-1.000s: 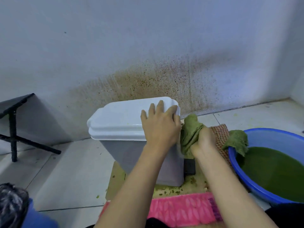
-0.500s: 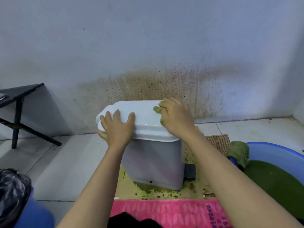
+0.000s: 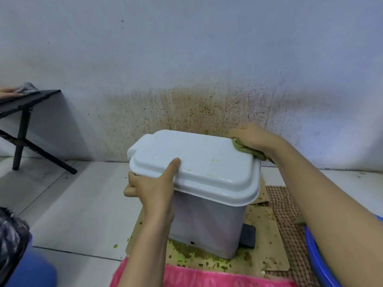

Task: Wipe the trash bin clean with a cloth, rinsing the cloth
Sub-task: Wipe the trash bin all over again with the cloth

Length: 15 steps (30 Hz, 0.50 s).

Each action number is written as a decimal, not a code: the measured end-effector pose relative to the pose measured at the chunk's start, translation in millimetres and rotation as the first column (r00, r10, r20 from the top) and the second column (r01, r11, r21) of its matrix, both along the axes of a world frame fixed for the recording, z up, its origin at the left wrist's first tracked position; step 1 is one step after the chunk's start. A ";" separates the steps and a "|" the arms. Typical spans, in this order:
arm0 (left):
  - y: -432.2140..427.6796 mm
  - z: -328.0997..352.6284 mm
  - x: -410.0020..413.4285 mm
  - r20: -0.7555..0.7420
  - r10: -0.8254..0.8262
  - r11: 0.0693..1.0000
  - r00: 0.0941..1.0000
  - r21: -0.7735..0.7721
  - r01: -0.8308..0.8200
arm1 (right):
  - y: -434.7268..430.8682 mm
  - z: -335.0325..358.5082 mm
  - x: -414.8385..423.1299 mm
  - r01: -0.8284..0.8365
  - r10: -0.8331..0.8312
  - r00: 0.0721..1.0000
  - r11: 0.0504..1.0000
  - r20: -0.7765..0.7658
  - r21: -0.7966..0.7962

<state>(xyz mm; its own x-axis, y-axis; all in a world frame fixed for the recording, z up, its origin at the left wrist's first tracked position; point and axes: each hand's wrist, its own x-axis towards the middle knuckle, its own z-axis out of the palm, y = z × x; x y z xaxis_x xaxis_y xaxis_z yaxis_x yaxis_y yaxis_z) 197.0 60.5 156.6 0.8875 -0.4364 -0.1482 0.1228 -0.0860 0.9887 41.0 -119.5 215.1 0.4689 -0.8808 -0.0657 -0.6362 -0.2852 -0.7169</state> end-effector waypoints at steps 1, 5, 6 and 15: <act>-3.2 -0.5 0.6 -0.006 0.002 1.000 1.000 -0.016 -0.002 | -0.6 -0.9 -3.7 0.004 -0.004 1.000 1.000 0.017 0.020; -21.1 0.0 23.8 -0.043 -0.075 0.995 0.996 -0.073 0.071 | -3.9 -15.3 -25.1 0.056 -0.078 0.992 0.975 0.096 0.216; -26.5 -0.4 30.8 -0.060 -0.117 0.990 0.991 -0.088 0.111 | -4.0 -22.0 -30.0 0.083 -0.128 0.981 0.957 0.148 0.279; -77.4 39.3 71.2 -0.087 -0.533 0.839 0.842 0.079 0.539 | 36.5 -72.7 -45.7 -0.114 -0.487 0.627 0.714 0.608 0.690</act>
